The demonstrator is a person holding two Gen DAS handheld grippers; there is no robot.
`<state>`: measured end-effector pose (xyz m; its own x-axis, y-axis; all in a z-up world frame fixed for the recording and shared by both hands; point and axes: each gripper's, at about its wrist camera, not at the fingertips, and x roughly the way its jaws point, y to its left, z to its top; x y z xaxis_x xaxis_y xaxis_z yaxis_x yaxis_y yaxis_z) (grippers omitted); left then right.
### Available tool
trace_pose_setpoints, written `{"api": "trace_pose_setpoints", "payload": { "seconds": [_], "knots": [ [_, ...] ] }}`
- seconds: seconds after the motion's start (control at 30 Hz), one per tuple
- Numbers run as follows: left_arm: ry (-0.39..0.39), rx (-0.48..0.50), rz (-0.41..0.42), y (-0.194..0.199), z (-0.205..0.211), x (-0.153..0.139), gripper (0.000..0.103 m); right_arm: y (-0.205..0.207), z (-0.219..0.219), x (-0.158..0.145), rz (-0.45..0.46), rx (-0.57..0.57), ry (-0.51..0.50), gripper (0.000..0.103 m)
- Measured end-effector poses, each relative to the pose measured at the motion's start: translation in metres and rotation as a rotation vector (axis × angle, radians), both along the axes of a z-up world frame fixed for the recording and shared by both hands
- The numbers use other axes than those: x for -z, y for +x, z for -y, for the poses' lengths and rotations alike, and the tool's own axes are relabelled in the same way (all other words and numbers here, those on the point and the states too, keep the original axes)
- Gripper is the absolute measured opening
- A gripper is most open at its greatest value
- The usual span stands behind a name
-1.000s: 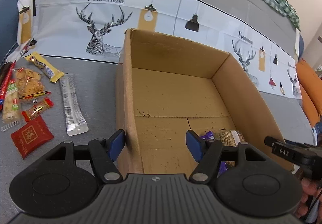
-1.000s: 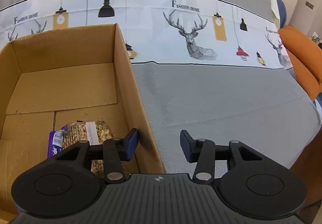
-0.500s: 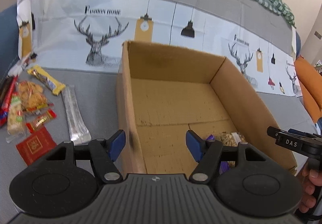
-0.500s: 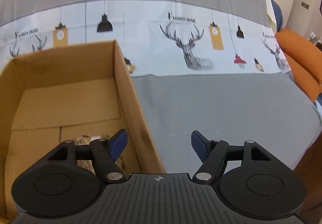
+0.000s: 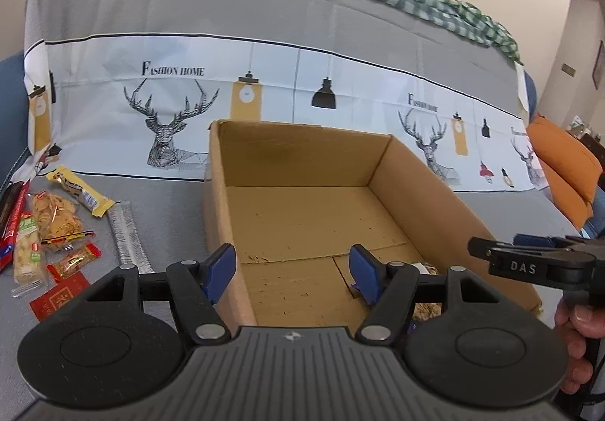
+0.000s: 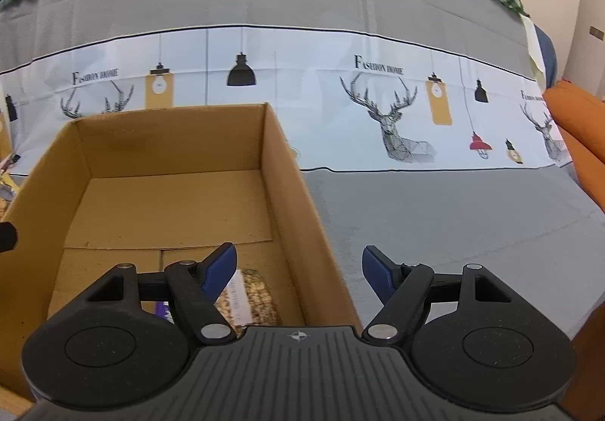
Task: Organize snacks
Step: 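Move both tools from the box back toward the snack pile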
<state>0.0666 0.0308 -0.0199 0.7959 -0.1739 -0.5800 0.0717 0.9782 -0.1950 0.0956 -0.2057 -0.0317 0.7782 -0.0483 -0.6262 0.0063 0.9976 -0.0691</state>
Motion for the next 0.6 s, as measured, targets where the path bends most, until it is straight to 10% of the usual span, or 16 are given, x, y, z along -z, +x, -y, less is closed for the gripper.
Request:
{"api": "trace_pose_setpoints", "payload": {
  "seconds": [0.3,0.5,0.6],
  "knots": [
    [0.025,0.034,-0.004,-0.011,-0.005,0.000,0.065,-0.008,-0.006,-0.003,0.026,-0.015,0.003,0.075],
    [0.067,0.095,-0.069,-0.007,-0.030,-0.019,0.025,-0.009,-0.009,-0.002,0.021,-0.006,0.025,0.075],
    [0.144,0.101,-0.065,-0.007,-0.049,-0.021,0.021,-0.011,-0.014,-0.004,0.030,-0.019,0.050,0.067]
  ]
}}
